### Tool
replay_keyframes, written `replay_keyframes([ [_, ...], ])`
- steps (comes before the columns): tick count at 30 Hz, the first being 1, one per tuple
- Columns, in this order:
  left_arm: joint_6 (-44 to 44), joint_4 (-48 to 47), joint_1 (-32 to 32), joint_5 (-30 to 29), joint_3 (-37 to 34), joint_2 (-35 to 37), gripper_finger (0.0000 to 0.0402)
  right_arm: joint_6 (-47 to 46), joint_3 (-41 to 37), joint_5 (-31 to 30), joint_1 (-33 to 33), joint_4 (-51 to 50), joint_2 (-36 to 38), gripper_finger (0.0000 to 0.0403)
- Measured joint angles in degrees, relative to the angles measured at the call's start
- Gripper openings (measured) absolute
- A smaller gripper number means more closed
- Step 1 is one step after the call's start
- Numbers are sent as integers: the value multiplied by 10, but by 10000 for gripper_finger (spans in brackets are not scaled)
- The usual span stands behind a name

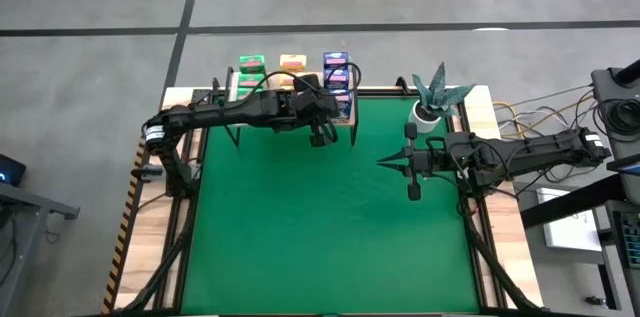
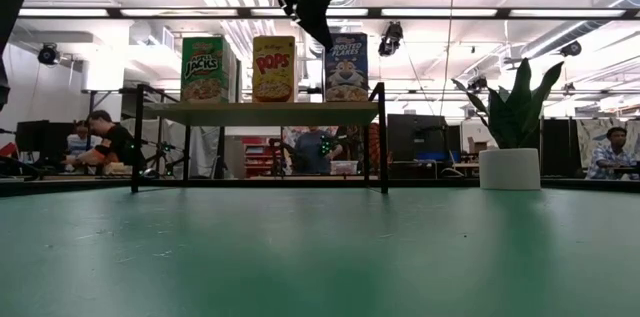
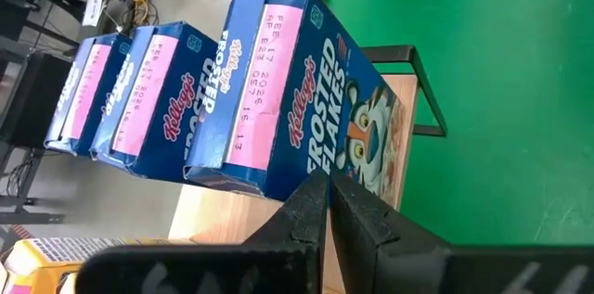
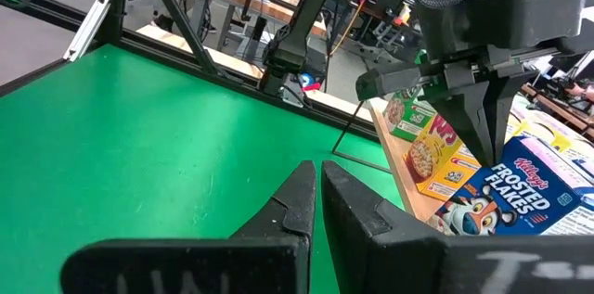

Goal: Stack cereal on shelf
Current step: Put the blue cereal box on the shelf aligned with the other blue cereal boxes, then return to Home Position

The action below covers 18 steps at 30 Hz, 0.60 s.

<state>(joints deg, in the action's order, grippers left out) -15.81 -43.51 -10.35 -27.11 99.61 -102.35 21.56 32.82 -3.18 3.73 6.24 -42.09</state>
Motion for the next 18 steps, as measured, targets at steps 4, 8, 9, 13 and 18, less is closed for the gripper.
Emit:
replay_keyframes([
  [4,0,-12,16,0,0,9,0,0,0,0,0,0,0,13],
  [8,0,-17,48,11,0,38,0,4,0,0,0,-2,0,13],
  [9,0,-21,56,18,0,45,0,6,0,0,0,-4,0,13],
  [13,4,-55,90,75,0,75,0,17,-4,0,0,-5,0,13],
  [18,34,-109,141,97,-17,119,0,24,-11,0,0,-4,0,13],
])
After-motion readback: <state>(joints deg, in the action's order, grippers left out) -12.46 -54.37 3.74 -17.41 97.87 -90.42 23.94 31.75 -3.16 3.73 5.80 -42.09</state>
